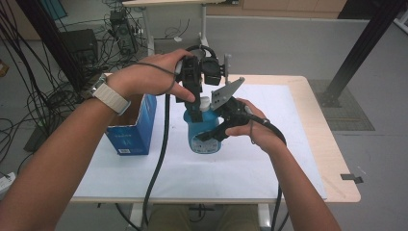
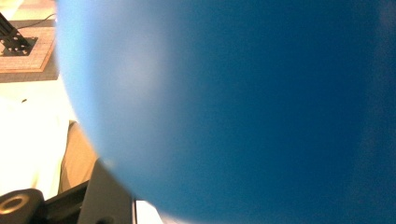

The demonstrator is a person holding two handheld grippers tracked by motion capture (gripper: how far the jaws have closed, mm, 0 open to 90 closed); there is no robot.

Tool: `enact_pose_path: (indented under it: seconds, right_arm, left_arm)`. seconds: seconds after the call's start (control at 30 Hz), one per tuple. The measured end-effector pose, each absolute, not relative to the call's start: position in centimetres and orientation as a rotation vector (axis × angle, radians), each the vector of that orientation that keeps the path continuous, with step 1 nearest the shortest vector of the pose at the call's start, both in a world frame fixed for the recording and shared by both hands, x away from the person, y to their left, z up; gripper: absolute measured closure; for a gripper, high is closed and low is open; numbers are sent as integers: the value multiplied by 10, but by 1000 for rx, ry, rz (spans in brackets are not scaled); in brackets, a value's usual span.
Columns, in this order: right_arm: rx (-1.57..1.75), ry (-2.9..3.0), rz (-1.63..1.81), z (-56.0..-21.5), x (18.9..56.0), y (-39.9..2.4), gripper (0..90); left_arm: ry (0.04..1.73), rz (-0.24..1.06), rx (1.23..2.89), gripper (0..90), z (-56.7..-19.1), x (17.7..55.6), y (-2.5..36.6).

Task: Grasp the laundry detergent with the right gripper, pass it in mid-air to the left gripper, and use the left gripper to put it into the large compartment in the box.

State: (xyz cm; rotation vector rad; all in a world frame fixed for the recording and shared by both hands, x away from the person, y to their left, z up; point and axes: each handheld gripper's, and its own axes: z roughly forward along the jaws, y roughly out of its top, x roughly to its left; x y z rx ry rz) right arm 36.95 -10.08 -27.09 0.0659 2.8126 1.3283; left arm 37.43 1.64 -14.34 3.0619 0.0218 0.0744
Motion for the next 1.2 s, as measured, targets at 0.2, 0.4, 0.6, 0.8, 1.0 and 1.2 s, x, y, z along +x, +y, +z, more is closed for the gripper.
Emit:
enact_pose_path:
  seconds: [0.2,0.4,0.6,0.8,1.0,1.2]
  right_arm:
    - [64,2811,1330,-271,369,-102,437]
    - [72,2812,1327,-271,370,-103,437]
    - [69,2811,1331,-270,370,-103,437]
    - [78,2815,1330,-270,370,-104,437]
    - [79,2816,1331,-270,370,-104,437]
    - [75,2815,1333,-269,370,-104,436]
  left_arm:
    - [27,75,3057,66,-144,375,17]
    - [31,72,3054,67,-144,374,17]
    - [28,76,3052,67,-144,374,17]
    - [29,79,3051,67,-144,374,18]
    - [31,74,3047,67,-144,375,18]
    - [34,82,3050,68,-144,375,19]
